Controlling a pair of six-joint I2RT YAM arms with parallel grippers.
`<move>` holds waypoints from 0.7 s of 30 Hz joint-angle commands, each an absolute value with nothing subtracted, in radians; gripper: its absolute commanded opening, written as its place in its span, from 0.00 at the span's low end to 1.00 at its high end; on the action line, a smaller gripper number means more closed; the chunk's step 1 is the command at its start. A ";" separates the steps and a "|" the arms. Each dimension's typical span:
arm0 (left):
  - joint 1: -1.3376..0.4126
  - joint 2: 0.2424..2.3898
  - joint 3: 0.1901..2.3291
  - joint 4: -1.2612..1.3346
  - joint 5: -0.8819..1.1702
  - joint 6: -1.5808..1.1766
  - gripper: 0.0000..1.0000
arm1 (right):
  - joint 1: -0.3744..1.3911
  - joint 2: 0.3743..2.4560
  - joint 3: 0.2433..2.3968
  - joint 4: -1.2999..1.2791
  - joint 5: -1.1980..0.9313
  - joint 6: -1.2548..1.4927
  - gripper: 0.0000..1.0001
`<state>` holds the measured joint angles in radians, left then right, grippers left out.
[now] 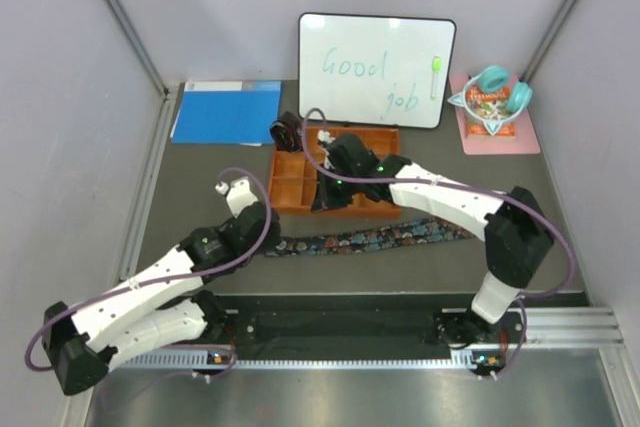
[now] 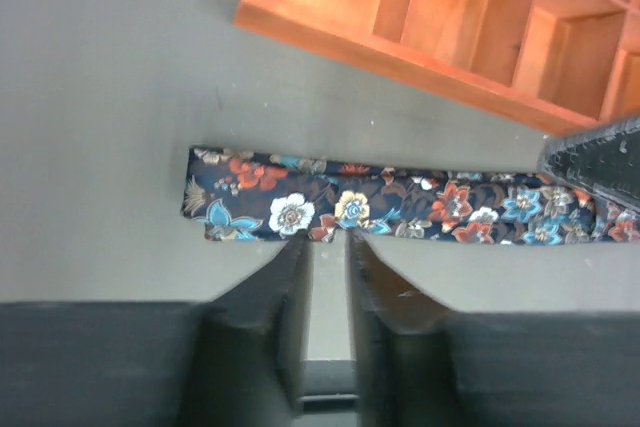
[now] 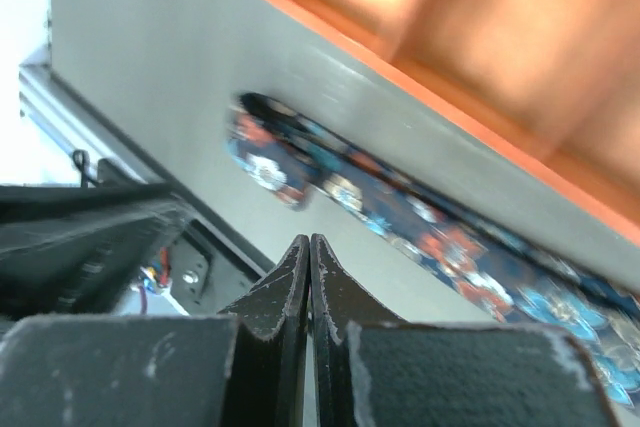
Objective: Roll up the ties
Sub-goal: Roll the tie at the center of the board.
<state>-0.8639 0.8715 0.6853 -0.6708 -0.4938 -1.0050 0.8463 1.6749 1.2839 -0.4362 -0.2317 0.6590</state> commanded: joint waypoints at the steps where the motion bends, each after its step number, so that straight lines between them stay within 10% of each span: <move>1: -0.867 0.786 0.602 -0.761 -0.439 -1.126 0.20 | 0.909 1.779 1.475 -0.511 -0.210 0.585 0.00; 21: -0.870 0.748 0.299 -0.572 -0.377 -1.290 0.04 | 1.014 2.290 1.960 -0.739 -0.167 0.523 0.00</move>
<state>-0.8658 0.7166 0.3099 -0.6498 -0.3340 -1.2629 0.9947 2.2570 1.8767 -0.7136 -0.1677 0.5419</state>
